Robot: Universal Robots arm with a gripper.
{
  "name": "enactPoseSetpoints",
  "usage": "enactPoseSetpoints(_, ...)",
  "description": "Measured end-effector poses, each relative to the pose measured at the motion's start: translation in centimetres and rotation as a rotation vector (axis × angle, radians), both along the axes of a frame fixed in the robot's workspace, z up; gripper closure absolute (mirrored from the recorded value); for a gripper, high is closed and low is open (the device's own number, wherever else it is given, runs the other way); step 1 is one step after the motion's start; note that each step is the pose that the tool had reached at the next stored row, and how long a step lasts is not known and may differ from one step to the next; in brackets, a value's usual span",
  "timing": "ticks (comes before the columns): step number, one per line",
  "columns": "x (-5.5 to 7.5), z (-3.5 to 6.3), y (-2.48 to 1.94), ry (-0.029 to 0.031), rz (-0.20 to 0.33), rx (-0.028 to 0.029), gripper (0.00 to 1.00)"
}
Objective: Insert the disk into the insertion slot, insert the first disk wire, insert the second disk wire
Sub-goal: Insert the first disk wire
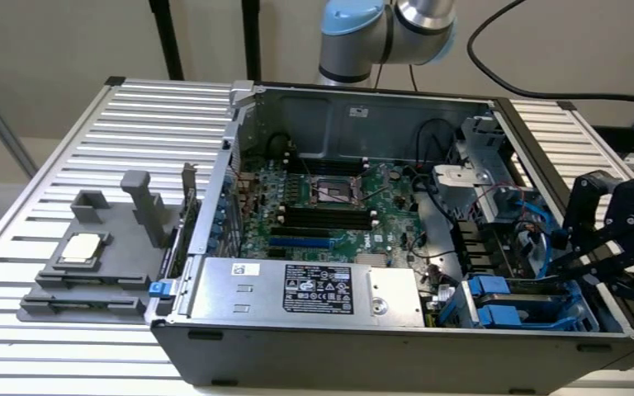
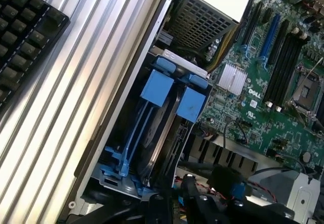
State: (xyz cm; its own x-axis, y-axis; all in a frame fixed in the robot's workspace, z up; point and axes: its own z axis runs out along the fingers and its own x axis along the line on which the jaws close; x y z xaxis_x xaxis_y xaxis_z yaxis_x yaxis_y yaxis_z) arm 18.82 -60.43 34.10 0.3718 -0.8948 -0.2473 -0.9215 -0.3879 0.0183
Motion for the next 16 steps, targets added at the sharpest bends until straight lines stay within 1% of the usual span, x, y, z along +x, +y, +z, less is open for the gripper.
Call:
enactPoseSetpoints(1, 0.0, 0.0, -0.01, -0.0007, 0.0, 0.0001, 0.78)
enactPoseSetpoints(2, -0.1, 0.02, -0.01, -0.0011, 0.0, 0.0001, 0.83)
enactPoseSetpoints(4, -0.2, 0.12, 0.0, -0.002, 0.0, 0.0002, 0.83)
enactPoseSetpoints(8, -1.5, 0.39, 0.0, -0.0041, 0.0, 0.0, 0.83)
enactPoseSetpoints(12, -2.4, 0.41, 0.0, -0.0043, -0.002, -0.0005, 0.83)
enactPoseSetpoints(14, -2.7, 0.4, 0.0, -0.0042, -0.007, -0.002, 0.83)
enactPoseSetpoints(16, -2.7, 0.4, 0.0, -0.0042, -0.017, -0.0054, 0.83)
